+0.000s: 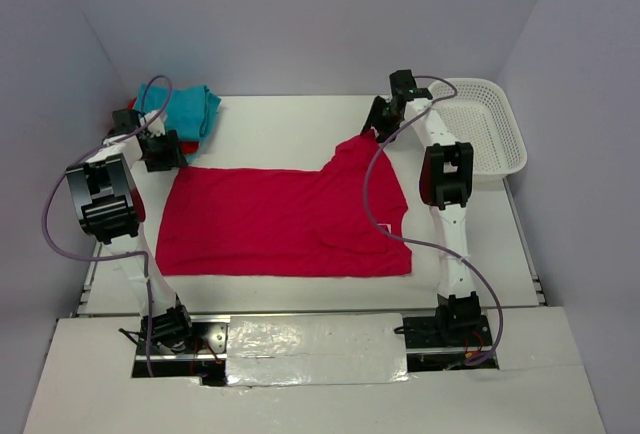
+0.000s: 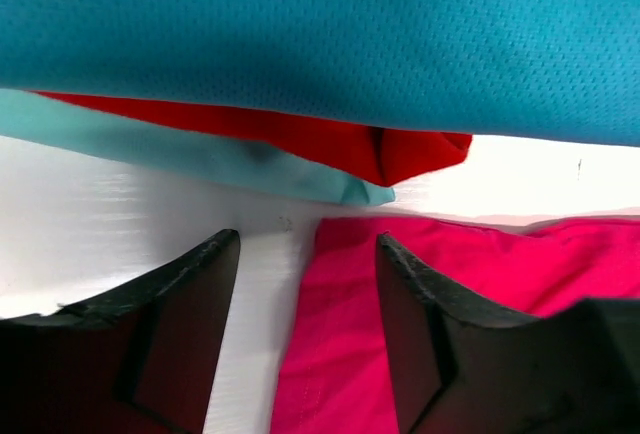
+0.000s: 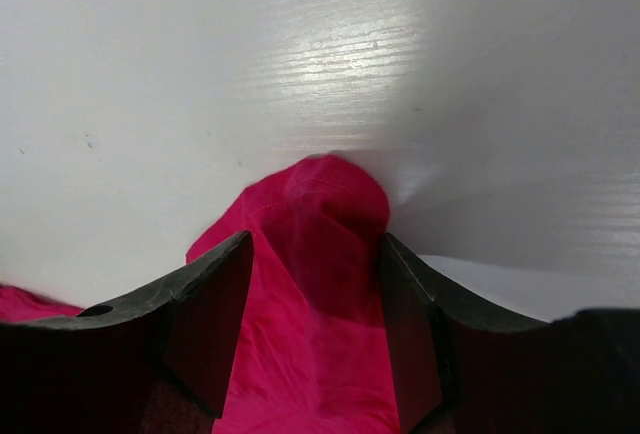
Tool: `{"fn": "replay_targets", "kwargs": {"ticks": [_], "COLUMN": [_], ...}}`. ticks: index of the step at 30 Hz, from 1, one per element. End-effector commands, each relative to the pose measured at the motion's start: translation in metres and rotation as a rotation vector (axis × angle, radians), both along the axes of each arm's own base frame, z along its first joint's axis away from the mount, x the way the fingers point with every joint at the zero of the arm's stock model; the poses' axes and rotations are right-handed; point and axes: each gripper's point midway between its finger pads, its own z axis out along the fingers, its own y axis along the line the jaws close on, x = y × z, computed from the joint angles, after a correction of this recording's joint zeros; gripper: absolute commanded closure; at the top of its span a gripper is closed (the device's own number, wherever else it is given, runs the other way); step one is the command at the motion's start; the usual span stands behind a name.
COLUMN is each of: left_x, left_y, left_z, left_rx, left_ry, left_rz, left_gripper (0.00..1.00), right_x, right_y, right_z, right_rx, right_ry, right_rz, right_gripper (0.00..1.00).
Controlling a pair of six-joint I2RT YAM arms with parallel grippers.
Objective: Fold and stack the t-shirts
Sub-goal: Grap the side of the flattened tshirt furthest away from the robot with both arms
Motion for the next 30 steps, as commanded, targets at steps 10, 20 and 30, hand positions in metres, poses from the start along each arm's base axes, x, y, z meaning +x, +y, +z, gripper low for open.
{"fn": "replay_targets", "kwargs": {"ticks": [10, 20, 30], "left_x": [-0.018, -0.025, -0.020], "left_y": [-0.032, -0.042, -0.033], "left_z": [-0.024, -0.016, -0.008], "left_rx": [-0.132, -0.160, -0.059], "left_ry": [0.061, 0.043, 0.036], "left_rz": [-0.072, -0.082, -0.087], "left_gripper": [0.74, 0.45, 1.00], "right_x": [0.001, -0.013, -0.026], "right_y": [0.016, 0.012, 0.019], "right_z": [0.003, 0.018, 0.049], "right_rx": [0.087, 0.065, 0.104], "right_ry": [-0.035, -0.046, -0.083], "right_rz": [0.044, 0.083, 0.139], "right_gripper": [0.95, 0.99, 1.00]}}
